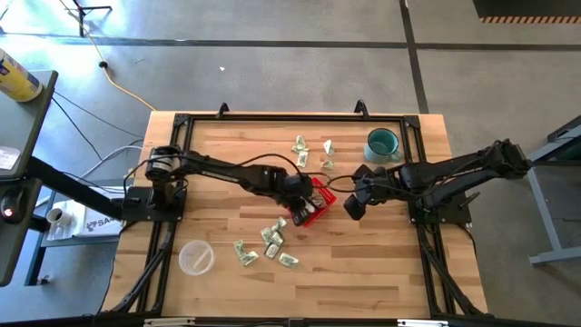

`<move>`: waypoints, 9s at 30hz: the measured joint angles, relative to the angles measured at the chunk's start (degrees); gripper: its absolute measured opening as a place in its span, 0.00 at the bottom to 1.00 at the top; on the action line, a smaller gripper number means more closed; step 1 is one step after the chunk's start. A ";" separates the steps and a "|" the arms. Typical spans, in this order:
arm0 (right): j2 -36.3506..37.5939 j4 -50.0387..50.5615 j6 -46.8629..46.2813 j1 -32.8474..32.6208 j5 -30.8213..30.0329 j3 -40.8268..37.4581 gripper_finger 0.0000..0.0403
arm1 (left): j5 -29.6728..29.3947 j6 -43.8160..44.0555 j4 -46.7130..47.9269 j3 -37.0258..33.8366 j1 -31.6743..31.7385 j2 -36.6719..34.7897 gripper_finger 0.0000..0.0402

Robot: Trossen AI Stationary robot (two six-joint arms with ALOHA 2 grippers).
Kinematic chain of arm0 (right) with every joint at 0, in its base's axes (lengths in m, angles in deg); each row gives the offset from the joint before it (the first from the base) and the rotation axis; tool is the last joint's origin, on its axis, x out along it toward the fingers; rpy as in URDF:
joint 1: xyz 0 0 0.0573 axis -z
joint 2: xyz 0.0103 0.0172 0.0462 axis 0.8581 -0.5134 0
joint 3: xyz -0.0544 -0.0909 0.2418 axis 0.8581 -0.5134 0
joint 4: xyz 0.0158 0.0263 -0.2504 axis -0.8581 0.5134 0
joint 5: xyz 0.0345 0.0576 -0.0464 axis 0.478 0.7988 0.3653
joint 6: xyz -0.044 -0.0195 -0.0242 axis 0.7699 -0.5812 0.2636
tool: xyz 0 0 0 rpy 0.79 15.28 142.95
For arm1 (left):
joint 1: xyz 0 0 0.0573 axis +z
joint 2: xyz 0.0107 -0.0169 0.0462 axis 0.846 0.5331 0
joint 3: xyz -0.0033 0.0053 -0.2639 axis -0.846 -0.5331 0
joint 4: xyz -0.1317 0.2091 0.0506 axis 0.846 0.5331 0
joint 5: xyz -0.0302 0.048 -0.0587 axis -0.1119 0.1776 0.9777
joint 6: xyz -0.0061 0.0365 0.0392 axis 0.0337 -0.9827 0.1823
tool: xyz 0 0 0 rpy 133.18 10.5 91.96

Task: Pick and place items into bin
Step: Put the white stevia pack into the red bin

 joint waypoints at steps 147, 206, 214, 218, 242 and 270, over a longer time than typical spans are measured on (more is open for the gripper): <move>-48.09 0.30 43.50 7.98 27.65 33.42 0.28 | -20.88 31.26 43.06 4.71 -18.20 -14.76 0.40; -26.49 10.35 40.26 11.88 16.82 17.11 0.43 | 0.52 -25.39 22.56 -18.15 -20.80 -14.25 0.40; -26.45 10.34 35.30 6.50 15.89 17.77 0.43 | 2.46 -38.70 15.04 -24.25 -26.23 -14.25 0.40; -26.45 10.34 32.63 3.95 13.69 17.77 0.43 | -1.76 -40.10 10.25 -25.59 -27.76 -14.21 0.40; -26.45 10.55 26.26 -0.81 7.99 17.77 0.41 | -0.46 -42.40 10.08 -25.06 -27.58 -8.85 0.23; -26.46 10.93 29.65 -0.52 0.60 17.77 0.40 | -6.59 -27.54 32.00 -17.01 -27.62 -8.59 0.07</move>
